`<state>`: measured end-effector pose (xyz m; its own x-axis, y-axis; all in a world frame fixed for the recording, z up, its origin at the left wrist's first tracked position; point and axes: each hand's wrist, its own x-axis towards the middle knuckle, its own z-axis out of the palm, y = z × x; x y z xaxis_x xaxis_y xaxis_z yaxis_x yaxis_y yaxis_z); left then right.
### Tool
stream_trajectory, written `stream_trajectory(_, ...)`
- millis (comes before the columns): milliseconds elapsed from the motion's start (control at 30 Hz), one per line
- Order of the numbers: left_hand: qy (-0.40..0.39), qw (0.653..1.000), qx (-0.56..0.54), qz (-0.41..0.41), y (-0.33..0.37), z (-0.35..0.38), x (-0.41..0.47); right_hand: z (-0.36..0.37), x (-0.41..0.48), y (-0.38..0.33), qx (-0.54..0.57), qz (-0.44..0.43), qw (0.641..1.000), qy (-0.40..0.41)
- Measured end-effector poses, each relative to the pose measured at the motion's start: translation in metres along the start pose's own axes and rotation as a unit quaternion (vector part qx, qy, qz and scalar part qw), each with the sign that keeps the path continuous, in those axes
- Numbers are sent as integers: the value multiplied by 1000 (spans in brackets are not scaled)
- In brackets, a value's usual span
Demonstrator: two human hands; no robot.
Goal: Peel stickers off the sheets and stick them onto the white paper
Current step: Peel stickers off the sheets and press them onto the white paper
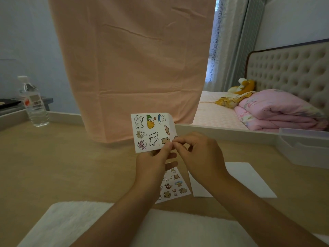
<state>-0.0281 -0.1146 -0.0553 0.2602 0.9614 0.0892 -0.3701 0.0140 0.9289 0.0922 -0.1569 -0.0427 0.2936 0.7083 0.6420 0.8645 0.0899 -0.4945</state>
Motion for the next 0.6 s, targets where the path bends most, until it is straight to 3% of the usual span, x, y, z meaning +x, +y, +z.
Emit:
stream_trajectory(100, -5, 1000, -18, -24, -4, 1, 1, 3, -2, -1, -2, -8, 1000, 9)
stream_trajectory(333, -13, 996, -83, -40, -7, 0, 2, 0, -1, -8, 131, 68, 989, -18)
stream_trajectory(600, -3, 999, 36, 26, -3, -4, 3, -5, 7, -4, 227, 151, 961, -49)
